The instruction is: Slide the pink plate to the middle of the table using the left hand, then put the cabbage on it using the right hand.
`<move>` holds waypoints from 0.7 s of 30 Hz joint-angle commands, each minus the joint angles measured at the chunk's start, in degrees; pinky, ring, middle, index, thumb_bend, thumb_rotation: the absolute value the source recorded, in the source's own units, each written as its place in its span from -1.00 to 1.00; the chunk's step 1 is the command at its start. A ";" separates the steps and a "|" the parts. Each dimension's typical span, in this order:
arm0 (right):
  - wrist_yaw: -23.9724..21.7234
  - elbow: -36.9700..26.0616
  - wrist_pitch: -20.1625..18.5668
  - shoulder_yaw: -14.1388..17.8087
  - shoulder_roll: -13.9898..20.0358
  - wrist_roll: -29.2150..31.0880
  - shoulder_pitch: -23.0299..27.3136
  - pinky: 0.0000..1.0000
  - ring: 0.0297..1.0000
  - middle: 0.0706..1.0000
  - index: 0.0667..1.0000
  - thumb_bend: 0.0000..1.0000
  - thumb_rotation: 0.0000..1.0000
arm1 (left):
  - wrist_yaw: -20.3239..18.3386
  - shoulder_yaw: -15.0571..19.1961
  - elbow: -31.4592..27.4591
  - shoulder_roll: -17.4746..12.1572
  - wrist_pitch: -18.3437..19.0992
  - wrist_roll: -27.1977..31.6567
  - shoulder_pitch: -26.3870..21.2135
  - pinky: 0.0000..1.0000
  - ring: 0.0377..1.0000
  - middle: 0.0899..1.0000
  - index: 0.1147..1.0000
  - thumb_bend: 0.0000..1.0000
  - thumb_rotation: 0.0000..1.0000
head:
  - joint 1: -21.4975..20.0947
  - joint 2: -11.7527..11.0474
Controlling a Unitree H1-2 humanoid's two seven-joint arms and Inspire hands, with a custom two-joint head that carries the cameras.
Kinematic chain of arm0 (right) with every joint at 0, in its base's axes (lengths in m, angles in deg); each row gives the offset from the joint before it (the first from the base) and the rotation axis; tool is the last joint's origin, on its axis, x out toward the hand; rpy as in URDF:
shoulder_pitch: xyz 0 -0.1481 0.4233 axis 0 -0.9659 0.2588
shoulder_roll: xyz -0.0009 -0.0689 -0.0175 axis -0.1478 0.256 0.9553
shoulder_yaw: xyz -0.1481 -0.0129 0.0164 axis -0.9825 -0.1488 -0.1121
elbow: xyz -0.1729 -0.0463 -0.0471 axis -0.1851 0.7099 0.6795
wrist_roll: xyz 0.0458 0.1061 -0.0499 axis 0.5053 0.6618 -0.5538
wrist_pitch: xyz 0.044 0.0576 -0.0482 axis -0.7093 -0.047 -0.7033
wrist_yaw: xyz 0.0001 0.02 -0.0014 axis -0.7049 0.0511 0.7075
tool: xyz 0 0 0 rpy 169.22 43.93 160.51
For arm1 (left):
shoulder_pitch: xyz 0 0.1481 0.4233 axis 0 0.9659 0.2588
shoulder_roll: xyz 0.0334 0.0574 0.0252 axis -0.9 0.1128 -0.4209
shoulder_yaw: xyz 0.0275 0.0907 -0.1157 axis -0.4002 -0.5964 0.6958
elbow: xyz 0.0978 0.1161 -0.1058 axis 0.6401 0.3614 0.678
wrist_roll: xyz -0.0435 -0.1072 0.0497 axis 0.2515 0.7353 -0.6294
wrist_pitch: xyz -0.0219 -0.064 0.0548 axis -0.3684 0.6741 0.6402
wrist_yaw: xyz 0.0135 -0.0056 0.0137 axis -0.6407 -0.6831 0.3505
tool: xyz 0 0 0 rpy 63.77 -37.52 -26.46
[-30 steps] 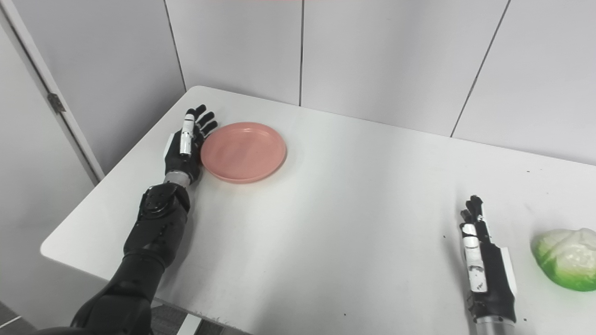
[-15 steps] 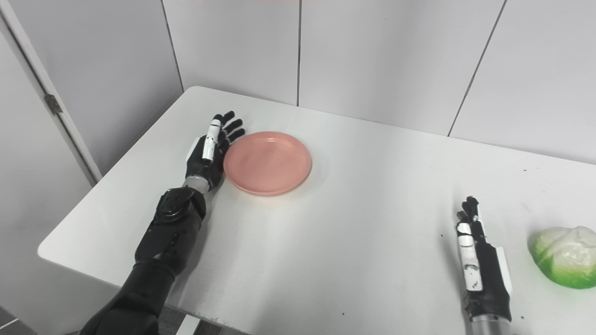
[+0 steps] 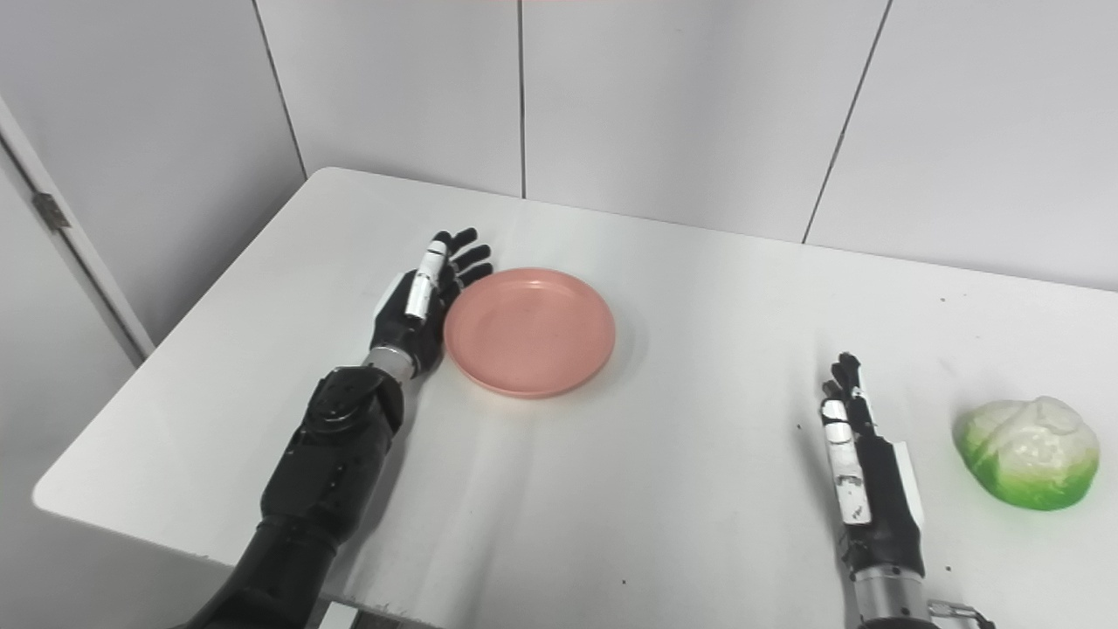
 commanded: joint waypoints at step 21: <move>2.10 -2.40 -4.20 -2.00 -3.45 -1.88 -0.10 0.97 0.94 0.95 0.94 -0.12 1.00 | -3.68 -7.20 -5.29 8.55 4.12 -2.20 3.60 0.72 0.74 0.74 0.71 -0.13 1.00 | -7.17 2.10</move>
